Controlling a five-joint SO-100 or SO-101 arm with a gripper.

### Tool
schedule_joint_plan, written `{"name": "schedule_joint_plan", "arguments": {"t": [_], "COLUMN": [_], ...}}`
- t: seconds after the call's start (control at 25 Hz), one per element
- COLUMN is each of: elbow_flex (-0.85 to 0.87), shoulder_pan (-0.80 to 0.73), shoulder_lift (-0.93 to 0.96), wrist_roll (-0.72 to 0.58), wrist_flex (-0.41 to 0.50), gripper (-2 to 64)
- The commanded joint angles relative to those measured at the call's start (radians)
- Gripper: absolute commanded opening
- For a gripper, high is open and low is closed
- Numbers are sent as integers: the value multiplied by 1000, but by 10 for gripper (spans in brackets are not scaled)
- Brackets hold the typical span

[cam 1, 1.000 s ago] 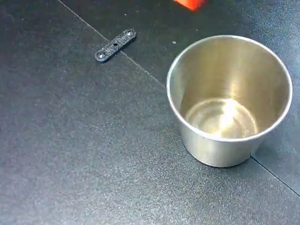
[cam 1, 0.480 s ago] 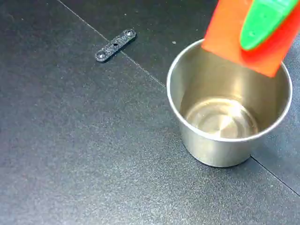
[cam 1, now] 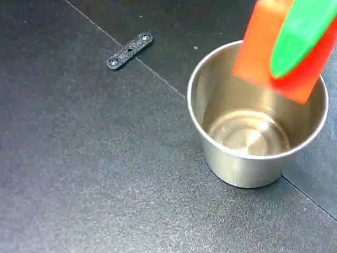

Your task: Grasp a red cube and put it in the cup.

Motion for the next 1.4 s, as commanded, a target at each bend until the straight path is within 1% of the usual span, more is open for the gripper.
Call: {"name": "schedule_joint_plan", "arguments": {"t": [0.0,0.12,0.36,1.08,1.12,1.2,1.36], "elbow_flex": [-6,-6,-23,-25,-25,-25,-25], "shoulder_pan": [6,6,8,9,9,9,9], "shoulder_lift": [5,0,-72,-63,-63,-61,-60], "wrist_roll": [5,5,5,5,5,5,5], "wrist_flex": [-12,-12,-12,-14,-14,-14,-14], "gripper": [-1,0,6,12,19,62,192]}}
